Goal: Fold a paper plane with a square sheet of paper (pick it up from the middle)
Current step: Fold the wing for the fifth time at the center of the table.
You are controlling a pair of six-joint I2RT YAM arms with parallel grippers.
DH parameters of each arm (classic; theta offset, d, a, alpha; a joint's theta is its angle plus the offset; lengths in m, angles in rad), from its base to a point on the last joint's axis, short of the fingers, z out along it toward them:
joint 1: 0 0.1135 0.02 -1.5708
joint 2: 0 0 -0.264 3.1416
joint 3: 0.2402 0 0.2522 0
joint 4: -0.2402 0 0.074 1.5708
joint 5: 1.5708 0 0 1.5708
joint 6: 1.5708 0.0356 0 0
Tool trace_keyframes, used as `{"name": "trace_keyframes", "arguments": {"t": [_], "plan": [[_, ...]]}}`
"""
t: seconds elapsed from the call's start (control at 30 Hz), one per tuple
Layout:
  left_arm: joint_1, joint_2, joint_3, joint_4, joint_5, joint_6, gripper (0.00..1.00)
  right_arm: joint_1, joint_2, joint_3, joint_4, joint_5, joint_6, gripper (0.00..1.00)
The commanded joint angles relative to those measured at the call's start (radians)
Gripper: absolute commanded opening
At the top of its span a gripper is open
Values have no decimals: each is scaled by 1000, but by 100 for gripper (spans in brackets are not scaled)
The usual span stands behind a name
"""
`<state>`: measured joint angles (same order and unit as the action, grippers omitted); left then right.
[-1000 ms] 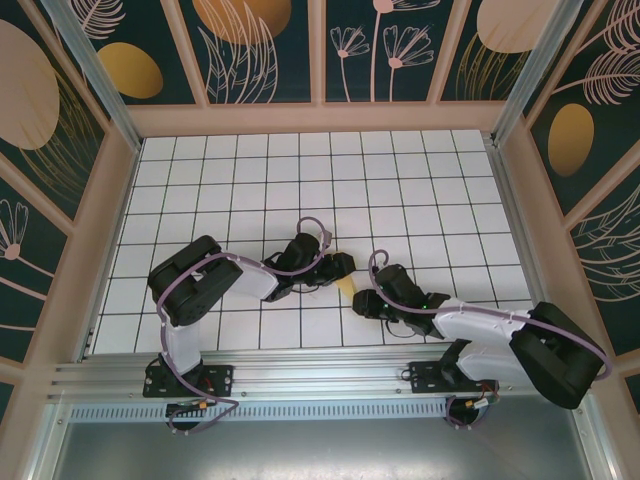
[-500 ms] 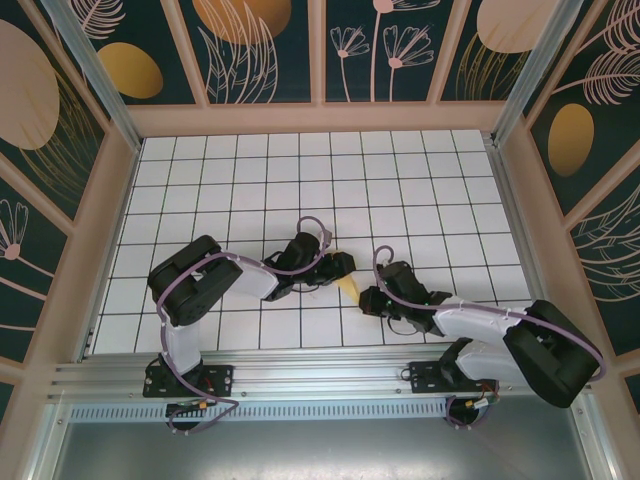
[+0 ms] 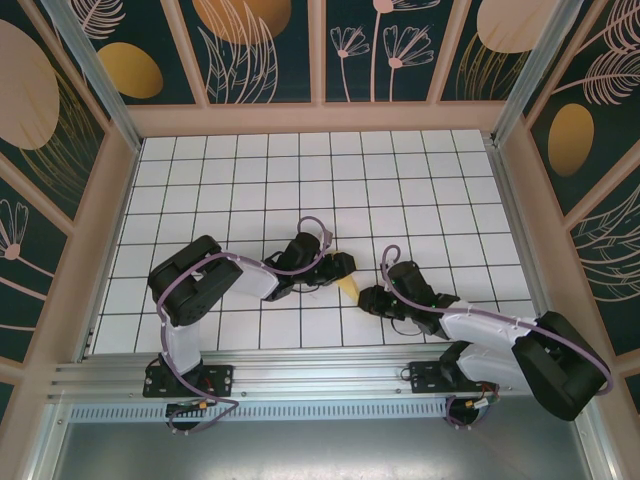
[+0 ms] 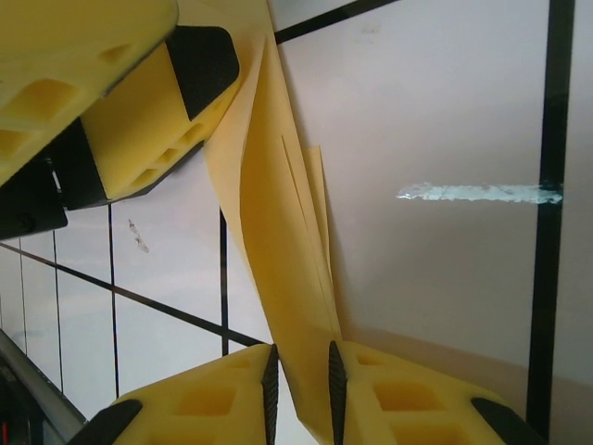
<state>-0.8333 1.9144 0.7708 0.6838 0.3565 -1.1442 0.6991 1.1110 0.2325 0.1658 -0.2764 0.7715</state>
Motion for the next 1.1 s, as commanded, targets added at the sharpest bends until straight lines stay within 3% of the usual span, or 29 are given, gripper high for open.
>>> {"name": "trace_keyframes", "arguments": {"t": [0.0,0.3,0.47,0.73,0.97,1.07], "plan": [[-1,24,25,-17,2,18,49,-8,-12,-16,-36,-29,-6,28],[-1,28,29,-15,9,18,49,-7,3,1,-119,35,-30,29],[-1,28,29,-15,9,15,49,-7,40,4,-66,-37,-35,28],[0,28,28,-13,10,15,49,-9,85,14,-63,-50,-29,7],[-1,28,29,-15,13,17,49,-10,87,-3,6,-124,3,0],[0,28,27,-20,11,18,49,-13,87,-2,-18,-107,22,1]]}}
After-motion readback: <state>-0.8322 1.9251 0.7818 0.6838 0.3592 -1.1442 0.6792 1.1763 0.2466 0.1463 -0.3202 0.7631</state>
